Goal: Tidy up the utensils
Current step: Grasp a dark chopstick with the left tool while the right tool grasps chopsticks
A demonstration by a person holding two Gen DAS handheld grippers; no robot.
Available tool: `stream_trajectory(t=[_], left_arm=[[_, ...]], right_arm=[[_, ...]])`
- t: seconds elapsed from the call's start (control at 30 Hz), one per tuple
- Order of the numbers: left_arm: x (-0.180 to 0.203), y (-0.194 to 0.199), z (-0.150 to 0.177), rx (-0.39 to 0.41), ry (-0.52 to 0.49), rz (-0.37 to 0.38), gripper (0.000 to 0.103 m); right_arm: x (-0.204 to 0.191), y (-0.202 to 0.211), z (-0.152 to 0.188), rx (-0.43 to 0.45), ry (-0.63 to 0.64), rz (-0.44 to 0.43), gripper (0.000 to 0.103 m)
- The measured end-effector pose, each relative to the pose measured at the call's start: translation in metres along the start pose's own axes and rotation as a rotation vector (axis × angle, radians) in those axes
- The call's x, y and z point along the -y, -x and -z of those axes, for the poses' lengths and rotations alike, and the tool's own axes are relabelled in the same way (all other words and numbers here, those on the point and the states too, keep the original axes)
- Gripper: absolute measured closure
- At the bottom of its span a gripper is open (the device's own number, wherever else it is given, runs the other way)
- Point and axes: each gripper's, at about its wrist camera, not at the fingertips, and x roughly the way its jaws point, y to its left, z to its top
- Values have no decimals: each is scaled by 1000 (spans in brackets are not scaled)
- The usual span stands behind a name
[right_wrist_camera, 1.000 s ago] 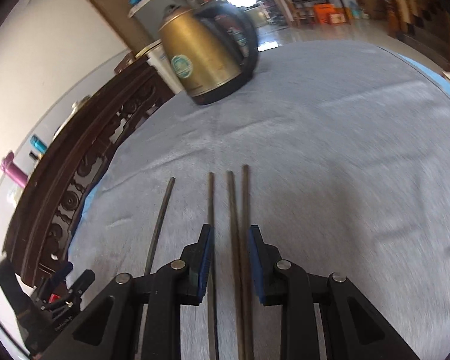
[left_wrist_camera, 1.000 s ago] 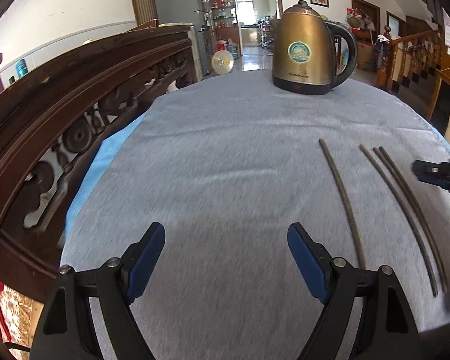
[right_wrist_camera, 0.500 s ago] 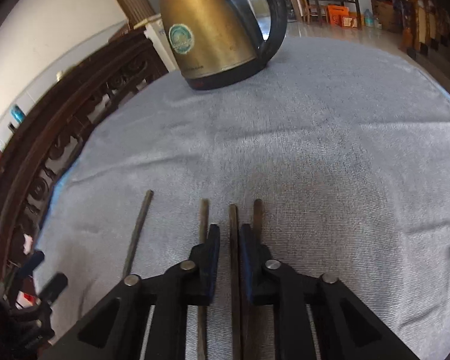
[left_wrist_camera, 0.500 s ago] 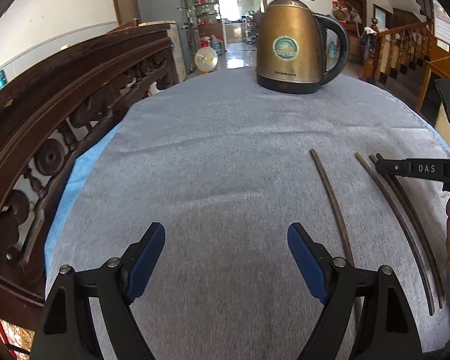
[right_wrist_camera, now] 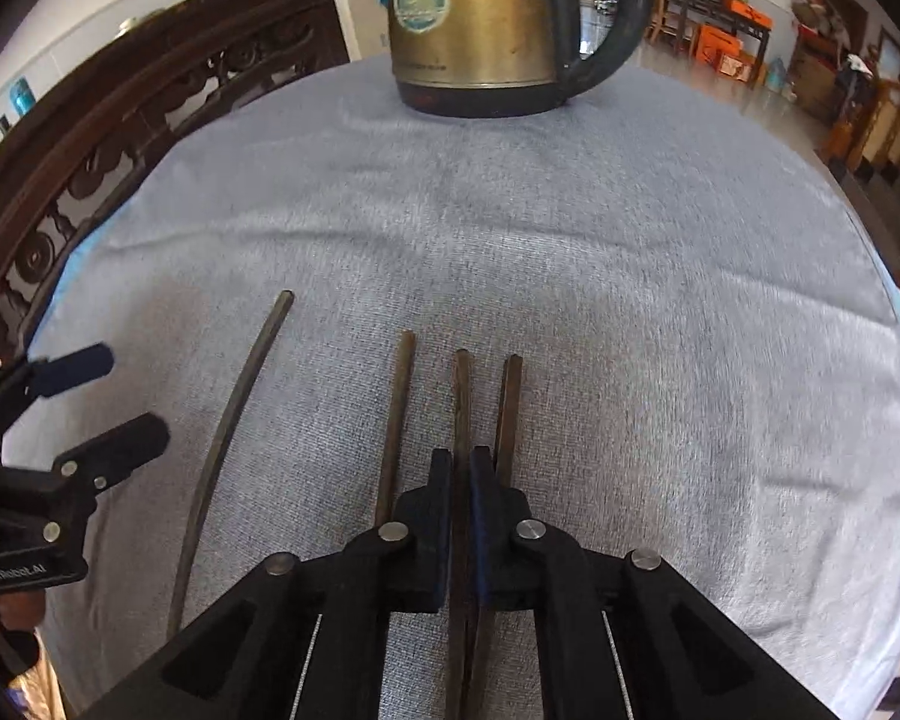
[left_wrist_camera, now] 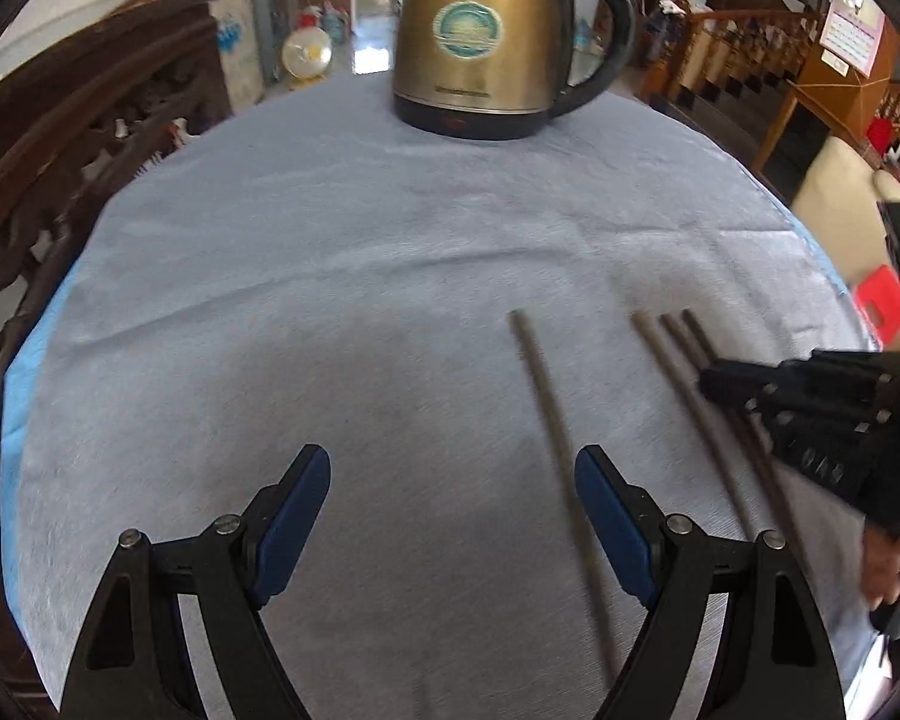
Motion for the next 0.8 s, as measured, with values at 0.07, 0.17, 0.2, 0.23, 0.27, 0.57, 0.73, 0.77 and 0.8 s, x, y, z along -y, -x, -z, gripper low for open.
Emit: stream_trajectory(t=[0.07, 0.17, 0.2, 0.23, 0.27, 0.57, 0.73, 0.77, 0.8], left_arm=[[9, -6, -10, -49, -24, 17, 19], [20, -17, -25, -105, -42, 25, 20], [23, -22, -29, -132, -49, 22, 25], [25, -29, -32, -166, -45, 4, 30], [26, -35, -34, -199, -37, -7, 42], [41, -64, -51, -372, -62, -67, 47], [44, -78, -71, -415, -64, -70, 59], [45, -80, -73, -415, -61, -68, 65], [46, -81, -75, -412, -57, -68, 76]], right_arm=[[3, -2, -4, -14, -9, -18, 96], [8, -4, -8, -23, -25, -57, 96], [10, -6, -8, -27, -35, -73, 96], [11, -6, -8, -29, -43, -85, 96], [14, -6, -9, -30, -51, -99, 95], [32, -7, -10, -58, -101, -187, 95], [33, -10, -14, -67, -99, -194, 95], [33, -9, -15, -66, -100, -193, 96], [32, -8, -14, -65, -100, -192, 96]])
